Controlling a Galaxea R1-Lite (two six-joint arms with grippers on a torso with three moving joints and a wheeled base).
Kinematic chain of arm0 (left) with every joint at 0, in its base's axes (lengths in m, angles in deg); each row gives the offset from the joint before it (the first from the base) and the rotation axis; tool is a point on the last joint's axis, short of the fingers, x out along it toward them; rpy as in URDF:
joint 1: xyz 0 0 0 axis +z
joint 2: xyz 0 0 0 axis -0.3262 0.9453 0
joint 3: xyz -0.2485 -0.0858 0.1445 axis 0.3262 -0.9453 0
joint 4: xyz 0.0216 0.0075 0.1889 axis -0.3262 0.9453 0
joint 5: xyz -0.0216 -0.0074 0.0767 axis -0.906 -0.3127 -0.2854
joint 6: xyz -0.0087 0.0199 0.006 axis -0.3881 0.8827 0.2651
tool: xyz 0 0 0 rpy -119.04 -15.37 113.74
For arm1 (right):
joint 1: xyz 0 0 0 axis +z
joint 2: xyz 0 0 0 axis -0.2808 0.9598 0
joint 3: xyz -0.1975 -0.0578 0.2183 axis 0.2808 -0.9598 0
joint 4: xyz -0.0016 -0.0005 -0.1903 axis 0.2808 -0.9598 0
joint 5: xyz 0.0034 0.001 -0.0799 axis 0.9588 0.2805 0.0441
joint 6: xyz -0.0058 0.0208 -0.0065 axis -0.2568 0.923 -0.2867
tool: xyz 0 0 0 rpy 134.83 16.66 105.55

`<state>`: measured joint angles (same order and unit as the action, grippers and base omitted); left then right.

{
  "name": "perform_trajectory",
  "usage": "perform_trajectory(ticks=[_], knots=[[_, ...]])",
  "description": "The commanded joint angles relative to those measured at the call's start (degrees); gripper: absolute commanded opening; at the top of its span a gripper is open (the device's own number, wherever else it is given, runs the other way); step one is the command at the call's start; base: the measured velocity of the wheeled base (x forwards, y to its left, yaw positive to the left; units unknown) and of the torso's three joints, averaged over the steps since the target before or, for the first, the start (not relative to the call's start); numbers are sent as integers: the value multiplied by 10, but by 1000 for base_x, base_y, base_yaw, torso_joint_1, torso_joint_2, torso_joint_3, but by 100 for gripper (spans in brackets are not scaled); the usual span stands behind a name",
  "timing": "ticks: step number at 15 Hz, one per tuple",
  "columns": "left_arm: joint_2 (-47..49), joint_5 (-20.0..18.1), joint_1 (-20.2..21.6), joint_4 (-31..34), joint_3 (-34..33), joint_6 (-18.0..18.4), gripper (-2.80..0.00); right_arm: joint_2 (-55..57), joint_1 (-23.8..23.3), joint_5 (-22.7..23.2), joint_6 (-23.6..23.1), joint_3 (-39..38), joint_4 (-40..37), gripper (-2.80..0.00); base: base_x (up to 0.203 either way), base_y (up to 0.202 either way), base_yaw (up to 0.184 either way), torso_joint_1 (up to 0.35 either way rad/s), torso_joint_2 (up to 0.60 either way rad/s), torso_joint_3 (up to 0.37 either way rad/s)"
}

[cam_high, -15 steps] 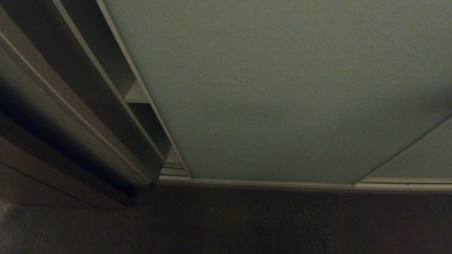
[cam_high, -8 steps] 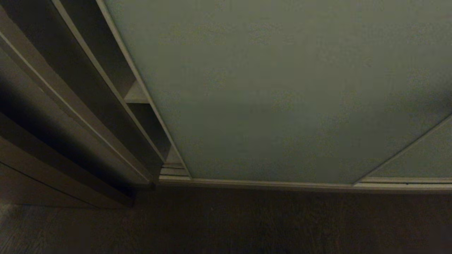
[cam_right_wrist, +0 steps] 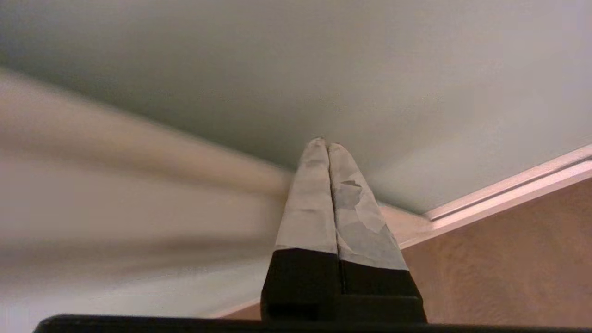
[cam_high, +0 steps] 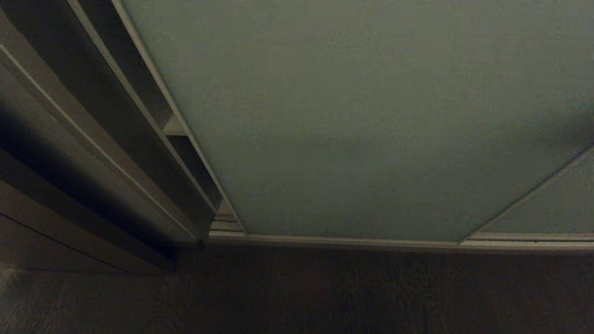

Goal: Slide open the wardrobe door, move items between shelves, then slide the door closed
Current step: Close the door

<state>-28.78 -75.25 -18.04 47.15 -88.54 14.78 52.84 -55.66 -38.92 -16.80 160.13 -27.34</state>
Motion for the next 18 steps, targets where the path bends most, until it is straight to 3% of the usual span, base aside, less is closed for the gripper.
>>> perform_trajectory(ticks=[1, 11, 18], knots=[[1, 0, 0, 1, 0, 0, -280, -36, 8, 3, 2, -27, -1, -280, 0, 0, 0, 0, 0, 0], [1, 0, 0, 1, 0, 0, -280, -116, 23, 49, 1, -127, -1, -280, 0, 0, 0, 0, 0, 0], [1, 1, 0, 1, 0, 0, -280, -139, 51, 51, 1, -164, -1, -280, 0, 0, 0, 0, 0, 0]])
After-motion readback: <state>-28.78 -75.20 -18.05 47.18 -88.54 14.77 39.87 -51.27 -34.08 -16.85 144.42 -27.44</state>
